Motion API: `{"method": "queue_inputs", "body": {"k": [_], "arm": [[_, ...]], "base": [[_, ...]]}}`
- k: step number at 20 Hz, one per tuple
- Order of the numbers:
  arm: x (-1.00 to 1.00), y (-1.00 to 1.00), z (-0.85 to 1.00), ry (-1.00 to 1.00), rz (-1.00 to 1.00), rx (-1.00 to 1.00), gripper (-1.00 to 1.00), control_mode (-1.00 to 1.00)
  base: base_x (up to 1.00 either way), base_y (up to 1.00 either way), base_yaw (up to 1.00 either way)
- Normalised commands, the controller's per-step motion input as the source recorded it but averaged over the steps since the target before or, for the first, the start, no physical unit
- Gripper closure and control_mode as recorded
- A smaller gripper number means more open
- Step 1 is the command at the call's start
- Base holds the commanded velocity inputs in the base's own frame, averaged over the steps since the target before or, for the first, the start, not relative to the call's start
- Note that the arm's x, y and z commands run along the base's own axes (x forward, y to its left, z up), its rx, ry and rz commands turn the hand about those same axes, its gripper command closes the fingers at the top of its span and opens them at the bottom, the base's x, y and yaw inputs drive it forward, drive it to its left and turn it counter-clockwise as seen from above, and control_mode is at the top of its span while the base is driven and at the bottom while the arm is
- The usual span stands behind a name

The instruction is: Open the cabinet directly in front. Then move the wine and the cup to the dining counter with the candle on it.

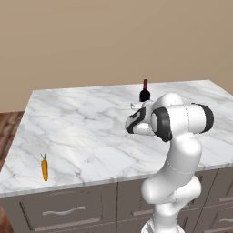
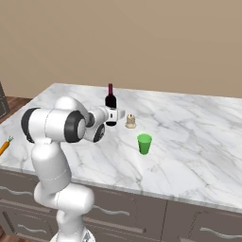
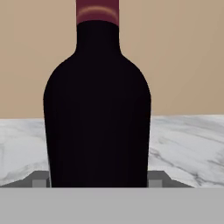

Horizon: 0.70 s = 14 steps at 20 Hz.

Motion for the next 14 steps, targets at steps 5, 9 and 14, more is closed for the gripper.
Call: {"method": "queue_inputs", "body": {"k": [5, 9, 14], "arm": [[0.13, 0.0, -0.37, 0.0, 0.0, -0.01, 1.0, -1.0], [0.07, 0.0, -0.08, 0.0, 0.0, 0.0, 1.0, -1.0], [0.02, 0.0, -0.02, 0.0, 0.0, 0.0, 1.0, -1.0]], "base": [[0.0, 0.0, 0.0], [0.0, 0.0, 0.0], [0.0, 0.0, 0.0]]}}
